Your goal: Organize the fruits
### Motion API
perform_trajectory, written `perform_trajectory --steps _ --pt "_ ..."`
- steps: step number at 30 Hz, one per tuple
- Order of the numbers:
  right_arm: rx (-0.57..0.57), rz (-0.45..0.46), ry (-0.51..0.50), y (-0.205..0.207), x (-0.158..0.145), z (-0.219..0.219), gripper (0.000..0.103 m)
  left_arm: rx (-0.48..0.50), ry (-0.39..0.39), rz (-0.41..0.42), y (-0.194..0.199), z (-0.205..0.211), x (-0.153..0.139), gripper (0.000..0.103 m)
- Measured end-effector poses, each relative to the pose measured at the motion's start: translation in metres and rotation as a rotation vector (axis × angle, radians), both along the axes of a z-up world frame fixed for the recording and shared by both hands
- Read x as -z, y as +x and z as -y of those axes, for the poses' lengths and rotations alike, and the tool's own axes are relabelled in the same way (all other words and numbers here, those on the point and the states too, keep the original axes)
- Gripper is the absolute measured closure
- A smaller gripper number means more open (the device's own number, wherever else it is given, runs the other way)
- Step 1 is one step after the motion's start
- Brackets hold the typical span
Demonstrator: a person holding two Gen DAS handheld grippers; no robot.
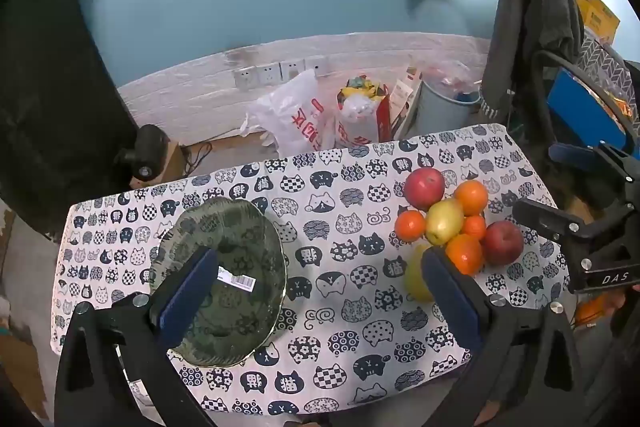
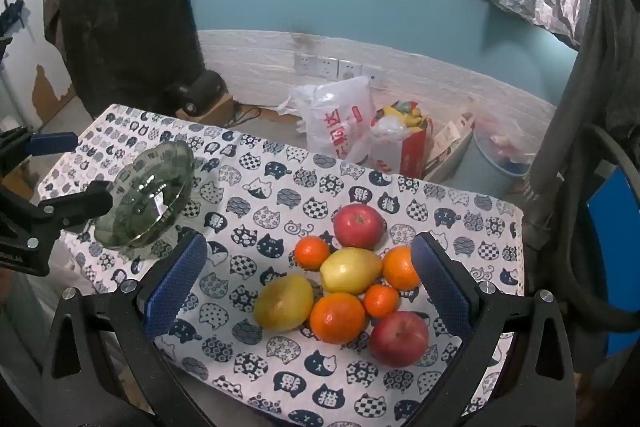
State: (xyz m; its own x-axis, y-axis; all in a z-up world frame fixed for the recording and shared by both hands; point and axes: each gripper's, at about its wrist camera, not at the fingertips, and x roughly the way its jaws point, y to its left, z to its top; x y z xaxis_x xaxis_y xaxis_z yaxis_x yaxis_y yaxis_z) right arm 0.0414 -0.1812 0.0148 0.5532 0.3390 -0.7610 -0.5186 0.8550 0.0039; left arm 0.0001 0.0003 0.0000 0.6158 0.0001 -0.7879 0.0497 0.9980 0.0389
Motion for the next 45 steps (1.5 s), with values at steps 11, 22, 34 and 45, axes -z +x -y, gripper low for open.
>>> perform_trajectory --steps 11,22,34,45 --pt "0.000 -0.008 0.004 -0.0013 0.0014 -0.0004 0.003 0.006 -0.001 -0.008 0.0014 0.0001 0.0016 0.001" --pt "-0.002 -0.010 0.000 0.0002 0.0022 -0.0018 0.003 0.013 0.002 -0.002 -0.0001 0.0010 0.0034 0.001" --pt "-0.004 -0.012 -0.001 -0.0017 0.0022 -0.0028 0.003 0.010 0.004 0.001 -0.0003 0.0004 0.0024 0.001" --pt "-0.002 -0.015 -0.001 -0.0006 0.0011 -0.0028 0.003 0.009 0.006 0.002 -0.0003 0.0017 0.0022 0.001"
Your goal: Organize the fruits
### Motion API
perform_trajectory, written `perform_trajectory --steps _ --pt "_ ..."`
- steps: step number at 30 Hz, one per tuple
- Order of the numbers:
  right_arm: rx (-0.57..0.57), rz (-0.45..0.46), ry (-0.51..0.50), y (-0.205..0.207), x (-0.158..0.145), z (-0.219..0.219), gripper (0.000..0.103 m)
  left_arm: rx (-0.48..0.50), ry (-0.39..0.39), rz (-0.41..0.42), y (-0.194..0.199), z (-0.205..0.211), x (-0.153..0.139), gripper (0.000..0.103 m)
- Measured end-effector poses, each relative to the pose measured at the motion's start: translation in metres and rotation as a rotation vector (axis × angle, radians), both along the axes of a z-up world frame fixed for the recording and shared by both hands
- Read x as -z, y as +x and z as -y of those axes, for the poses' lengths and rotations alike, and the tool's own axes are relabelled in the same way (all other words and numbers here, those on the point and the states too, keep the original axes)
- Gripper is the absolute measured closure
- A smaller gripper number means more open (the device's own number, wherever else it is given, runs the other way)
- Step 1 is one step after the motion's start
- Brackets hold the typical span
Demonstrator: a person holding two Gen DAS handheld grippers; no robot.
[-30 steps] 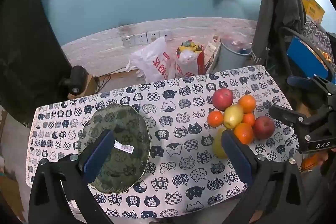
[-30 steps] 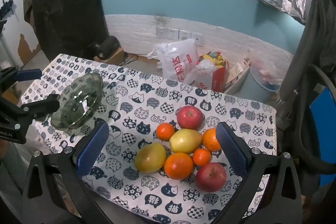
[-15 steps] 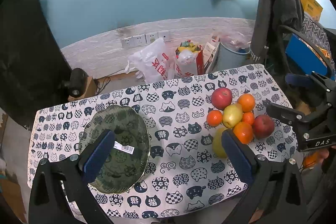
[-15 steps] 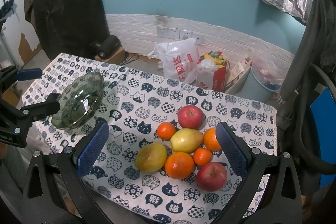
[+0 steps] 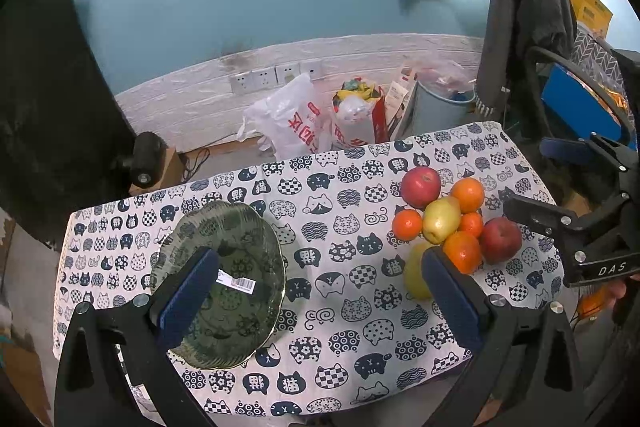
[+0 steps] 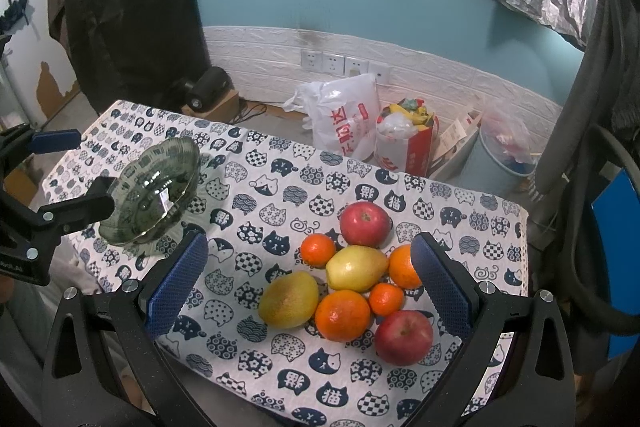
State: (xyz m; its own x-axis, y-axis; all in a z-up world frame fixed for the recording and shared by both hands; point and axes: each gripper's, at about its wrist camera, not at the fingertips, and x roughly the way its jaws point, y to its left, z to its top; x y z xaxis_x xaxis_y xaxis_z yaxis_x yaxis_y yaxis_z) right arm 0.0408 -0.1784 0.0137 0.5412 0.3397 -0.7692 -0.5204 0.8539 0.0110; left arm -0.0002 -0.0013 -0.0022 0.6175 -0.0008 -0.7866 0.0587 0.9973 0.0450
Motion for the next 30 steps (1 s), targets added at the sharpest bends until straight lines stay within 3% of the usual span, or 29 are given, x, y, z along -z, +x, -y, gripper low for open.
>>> perform_trajectory --steps 30 --pt "0.001 -0.007 -0.008 -0.0005 0.0018 -0.0004 0.003 0.002 0.007 0.002 -0.0003 0.0018 -0.0031 0.001"
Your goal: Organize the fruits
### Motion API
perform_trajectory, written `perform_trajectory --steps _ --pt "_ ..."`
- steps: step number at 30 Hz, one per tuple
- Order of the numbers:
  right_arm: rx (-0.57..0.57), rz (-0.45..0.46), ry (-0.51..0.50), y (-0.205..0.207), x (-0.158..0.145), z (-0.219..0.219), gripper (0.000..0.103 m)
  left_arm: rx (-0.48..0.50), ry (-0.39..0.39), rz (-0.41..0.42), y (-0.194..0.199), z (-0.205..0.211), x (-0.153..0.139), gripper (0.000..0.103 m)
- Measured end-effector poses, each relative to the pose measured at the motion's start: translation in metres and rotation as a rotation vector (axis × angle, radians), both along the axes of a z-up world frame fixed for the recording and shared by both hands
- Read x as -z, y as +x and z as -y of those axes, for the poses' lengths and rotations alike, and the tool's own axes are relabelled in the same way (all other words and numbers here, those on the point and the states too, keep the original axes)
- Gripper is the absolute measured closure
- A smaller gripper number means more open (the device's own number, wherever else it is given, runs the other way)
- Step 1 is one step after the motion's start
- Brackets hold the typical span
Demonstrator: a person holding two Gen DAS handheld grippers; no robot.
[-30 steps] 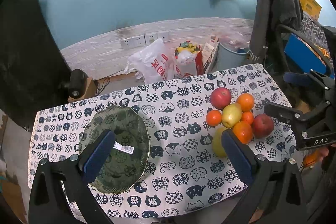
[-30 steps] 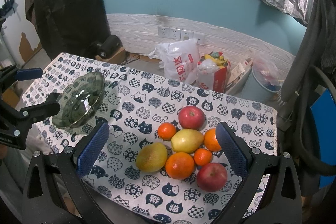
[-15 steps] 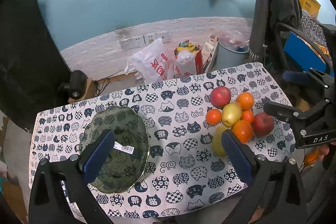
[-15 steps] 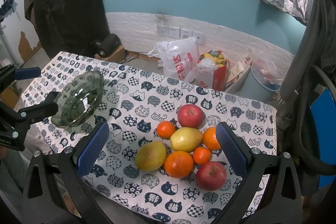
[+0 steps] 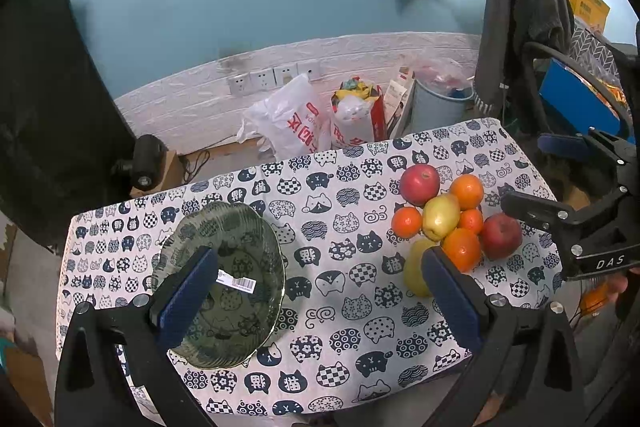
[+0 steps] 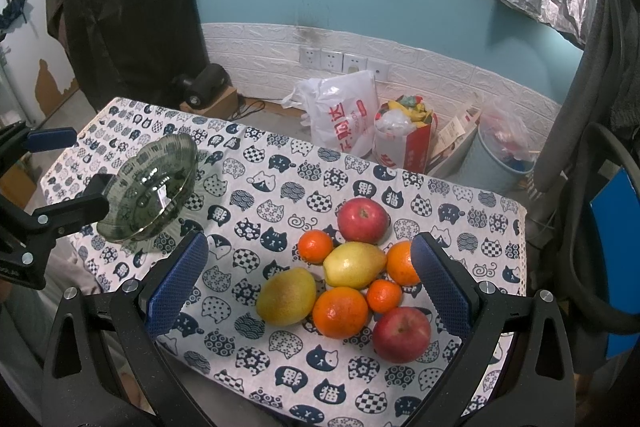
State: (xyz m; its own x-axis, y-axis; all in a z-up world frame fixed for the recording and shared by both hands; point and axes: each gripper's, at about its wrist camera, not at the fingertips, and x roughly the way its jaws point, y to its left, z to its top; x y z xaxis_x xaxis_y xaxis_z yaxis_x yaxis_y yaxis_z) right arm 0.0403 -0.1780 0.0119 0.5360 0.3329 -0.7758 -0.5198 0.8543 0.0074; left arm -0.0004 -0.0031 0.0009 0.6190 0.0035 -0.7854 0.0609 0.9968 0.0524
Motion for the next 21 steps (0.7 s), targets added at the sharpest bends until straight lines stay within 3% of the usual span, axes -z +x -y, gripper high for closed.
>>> perform_trajectory --steps 21 --pt "0.002 -0.002 0.000 0.0007 -0.0009 0.0035 0.003 0.000 0.002 0.003 -0.0008 0.0005 -0.0003 0.001"
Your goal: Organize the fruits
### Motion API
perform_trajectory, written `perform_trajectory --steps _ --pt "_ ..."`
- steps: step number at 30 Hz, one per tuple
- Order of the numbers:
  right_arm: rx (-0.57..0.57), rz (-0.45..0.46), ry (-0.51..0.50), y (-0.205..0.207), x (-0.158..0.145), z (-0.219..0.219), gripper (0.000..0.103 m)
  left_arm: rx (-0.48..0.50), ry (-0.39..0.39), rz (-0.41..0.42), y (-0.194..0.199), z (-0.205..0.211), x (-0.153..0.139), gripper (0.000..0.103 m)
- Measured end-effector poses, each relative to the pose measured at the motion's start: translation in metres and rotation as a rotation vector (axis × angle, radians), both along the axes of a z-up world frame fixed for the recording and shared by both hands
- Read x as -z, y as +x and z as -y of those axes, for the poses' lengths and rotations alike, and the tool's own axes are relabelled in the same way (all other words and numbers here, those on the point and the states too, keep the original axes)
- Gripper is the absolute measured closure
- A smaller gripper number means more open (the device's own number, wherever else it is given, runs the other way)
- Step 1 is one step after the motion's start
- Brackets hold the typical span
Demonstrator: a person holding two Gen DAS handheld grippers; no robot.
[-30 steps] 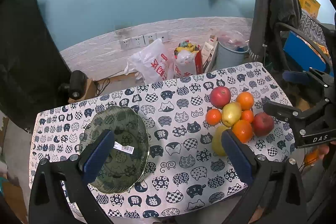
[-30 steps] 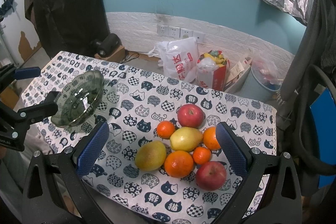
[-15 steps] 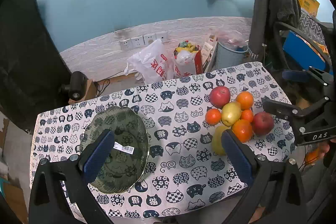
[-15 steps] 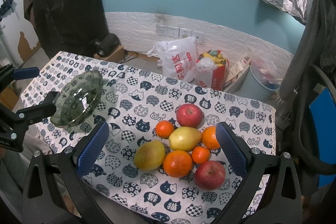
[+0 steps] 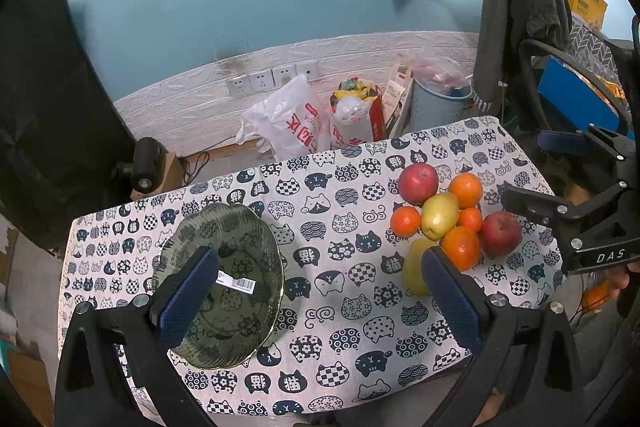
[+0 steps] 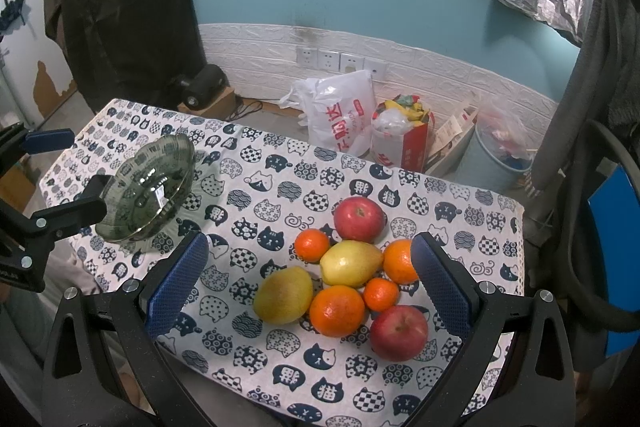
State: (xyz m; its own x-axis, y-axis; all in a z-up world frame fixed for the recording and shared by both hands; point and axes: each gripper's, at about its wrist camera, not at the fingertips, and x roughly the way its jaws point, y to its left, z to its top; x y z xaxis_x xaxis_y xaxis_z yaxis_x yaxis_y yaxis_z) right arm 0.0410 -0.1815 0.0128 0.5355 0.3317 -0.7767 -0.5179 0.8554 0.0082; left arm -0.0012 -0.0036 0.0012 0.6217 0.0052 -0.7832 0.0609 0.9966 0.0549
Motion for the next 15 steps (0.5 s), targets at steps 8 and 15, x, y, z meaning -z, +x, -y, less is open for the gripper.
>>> perform_trajectory --steps 8,15 --pt "0.006 0.002 0.000 0.0011 0.0013 0.0042 0.003 0.000 0.002 0.000 -0.0002 0.0006 0.0000 0.001" --pt "0.016 0.007 -0.010 0.0024 -0.0002 0.0081 0.003 0.002 0.003 0.001 -0.0008 0.0015 -0.0001 0.001"
